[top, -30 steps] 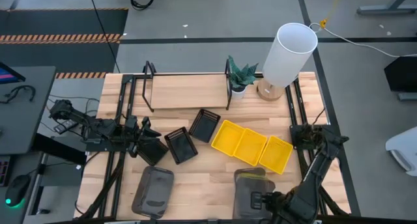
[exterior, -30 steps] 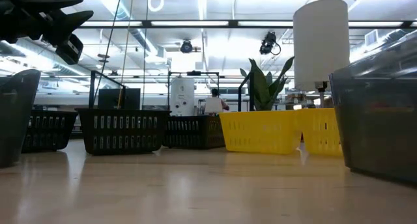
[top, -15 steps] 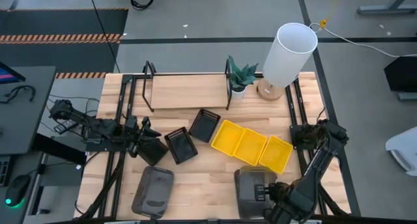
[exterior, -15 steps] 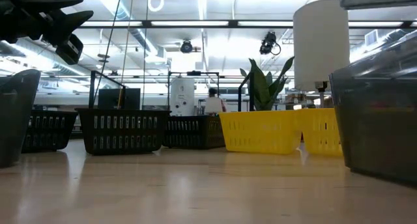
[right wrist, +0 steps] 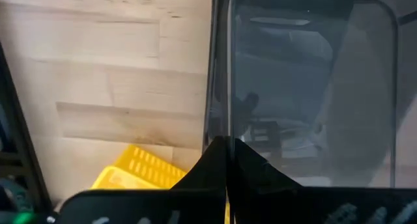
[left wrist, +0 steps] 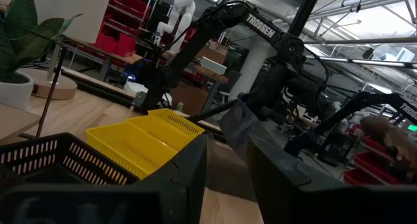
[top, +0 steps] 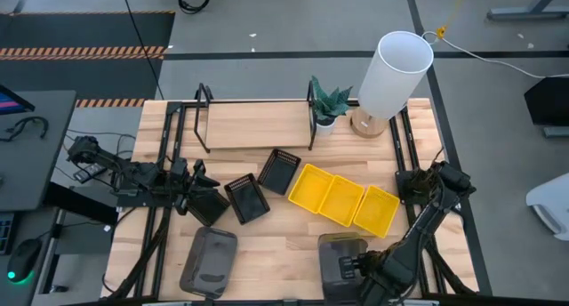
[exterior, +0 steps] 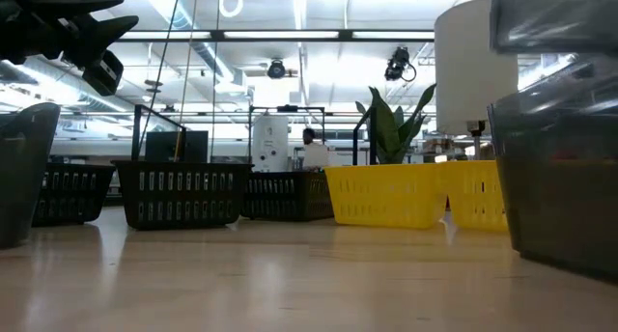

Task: Stack baskets on shelf by color
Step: Stack the middle gray bin on top of the right gray bin

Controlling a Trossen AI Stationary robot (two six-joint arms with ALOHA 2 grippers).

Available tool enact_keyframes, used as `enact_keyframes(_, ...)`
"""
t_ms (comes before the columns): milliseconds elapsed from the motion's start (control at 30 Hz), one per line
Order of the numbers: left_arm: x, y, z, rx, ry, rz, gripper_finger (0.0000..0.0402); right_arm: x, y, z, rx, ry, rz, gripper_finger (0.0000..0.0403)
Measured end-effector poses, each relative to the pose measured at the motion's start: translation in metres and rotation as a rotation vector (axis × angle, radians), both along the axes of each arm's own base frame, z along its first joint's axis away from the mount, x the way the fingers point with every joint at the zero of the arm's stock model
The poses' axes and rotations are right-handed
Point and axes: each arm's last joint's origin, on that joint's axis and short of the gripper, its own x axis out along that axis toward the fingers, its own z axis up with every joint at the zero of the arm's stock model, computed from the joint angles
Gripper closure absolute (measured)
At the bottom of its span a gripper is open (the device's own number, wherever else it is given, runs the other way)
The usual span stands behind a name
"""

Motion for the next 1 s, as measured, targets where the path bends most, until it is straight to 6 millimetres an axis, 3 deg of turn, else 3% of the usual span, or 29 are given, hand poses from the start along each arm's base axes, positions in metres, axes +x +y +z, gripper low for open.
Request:
enact_keyframes(233, 0.000, 0.000, 0.000, 0.000, 0.000, 0.000, 0.0285, 0.009, -0.004, -0.011, 0.044, -0.002, -0.054, 0.0366)
enact_keyframes(600, 0.000, 0.000, 0.000, 0.000, 0.000, 0.000, 0.0285, 0.017, -0.012, -0.012, 0.029, -0.028, -0.182, 0.0293)
enact_keyframes(833, 0.000, 0.000, 0.000, 0.000, 0.000, 0.000, 0.0285, 0.015, -0.014, 0.015, 0.006, -0.008, -0.222, 0.0282)
enact_keyframes(1000, 0.000, 0.000, 0.000, 0.000, 0.000, 0.000, 0.0285, 0.022, -0.022, 0.038, 0.011, -0.038, -0.394, 0.0282)
